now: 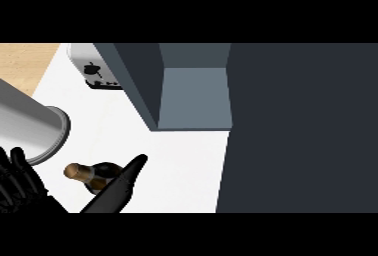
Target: Pick up the wine, place it into the cabinet and close the cabinet
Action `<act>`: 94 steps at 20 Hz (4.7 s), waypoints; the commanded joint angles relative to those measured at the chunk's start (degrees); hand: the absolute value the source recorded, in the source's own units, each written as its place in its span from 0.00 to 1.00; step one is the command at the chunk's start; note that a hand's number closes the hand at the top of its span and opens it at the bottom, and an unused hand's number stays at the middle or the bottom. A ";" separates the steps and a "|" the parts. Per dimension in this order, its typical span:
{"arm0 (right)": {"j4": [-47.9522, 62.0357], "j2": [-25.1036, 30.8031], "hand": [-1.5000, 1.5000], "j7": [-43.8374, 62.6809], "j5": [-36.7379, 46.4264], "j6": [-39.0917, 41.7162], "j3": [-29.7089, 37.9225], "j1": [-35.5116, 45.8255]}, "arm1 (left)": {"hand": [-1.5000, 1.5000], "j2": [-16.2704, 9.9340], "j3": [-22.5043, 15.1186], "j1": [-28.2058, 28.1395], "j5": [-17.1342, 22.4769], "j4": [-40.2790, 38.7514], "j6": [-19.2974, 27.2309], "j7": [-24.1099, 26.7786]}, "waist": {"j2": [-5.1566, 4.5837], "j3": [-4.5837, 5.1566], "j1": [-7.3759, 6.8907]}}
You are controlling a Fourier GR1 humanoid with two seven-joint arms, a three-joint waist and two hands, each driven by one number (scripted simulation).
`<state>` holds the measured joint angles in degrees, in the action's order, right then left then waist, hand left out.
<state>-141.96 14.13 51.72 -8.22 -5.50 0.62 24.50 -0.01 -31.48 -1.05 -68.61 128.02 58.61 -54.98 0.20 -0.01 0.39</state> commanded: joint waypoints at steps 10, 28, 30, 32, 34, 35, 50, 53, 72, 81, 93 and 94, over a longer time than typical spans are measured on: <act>-4.22 0.04 0.00 4.37 -5.31 -0.33 2.57 3.88 | 0.00 -1.42 5.30 -2.37 7.83 -6.44 8.02 1.71 | -0.17 0.03 -0.05; -3.41 -0.62 0.00 7.46 -3.91 -1.79 1.86 8.04 | 0.00 -11.22 -2.82 -11.01 27.54 -16.53 27.05 16.35 | 0.15 0.24 -0.54; -7.90 -0.54 0.00 10.03 -2.74 -2.43 0.78 6.11 | 0.00 -8.41 -2.88 -9.47 28.13 -18.86 27.12 18.02 | 0.24 0.23 -0.02; -5.12 -0.49 0.00 5.82 -4.80 -0.41 3.28 5.05 | 0.00 -5.98 -2.61 -8.16 28.39 -22.46 27.17 20.86 | 0.08 0.22 -0.16; -6.72 0.33 0.00 8.55 -6.22 -0.69 4.33 5.60 | 0.00 -6.86 -3.45 -10.39 30.44 -20.09 27.19 21.01 | 0.26 0.24 -0.16; -5.18 -0.27 0.00 10.86 -3.01 -3.08 1.48 9.13 | 0.00 -10.08 -1.70 -9.98 32.55 -20.03 27.21 20.32 | 0.40 0.39 -0.35; -4.66 -0.83 0.00 9.91 -1.88 -3.09 0.15 9.96 | 0.00 -7.51 -1.23 -8.84 42.56 -21.99 27.28 27.09 | 0.71 0.55 -0.24; -2.95 -1.10 0.00 7.14 -1.72 -2.36 1.53 8.48 | 0.00 -7.46 -0.61 -9.40 44.28 -21.55 27.28 28.15 | 0.61 0.58 -0.60; -1.38 -2.06 0.00 6.99 -0.92 -2.98 0.05 9.84 | 1.00 -9.04 -0.68 -4.39 53.67 -22.02 27.27 36.20 | 0.60 0.78 0.02; -3.84 -1.57 0.00 8.54 -1.78 -2.54 -0.31 9.58 | 1.00 -13.59 -5.60 -1.96 53.93 -30.68 26.23 44.94 | 0.30 0.54 1.22; -0.76 -3.00 0.00 6.58 -1.18 -2.20 -2.22 11.68 | 1.00 -19.24 -17.09 9.96 67.21 -23.88 0.83 53.32 | -0.56 0.78 4.11; -0.41 -2.46 0.00 6.95 -1.28 -1.96 -1.49 11.37 | 1.00 -19.40 -17.01 9.84 68.10 -23.32 -0.38 56.76 | -0.54 0.71 3.53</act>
<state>-140.01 11.21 56.93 -6.90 -7.88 -1.73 36.52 -18.49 -47.26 7.01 -4.57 103.00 64.97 -4.77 -0.18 0.75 4.12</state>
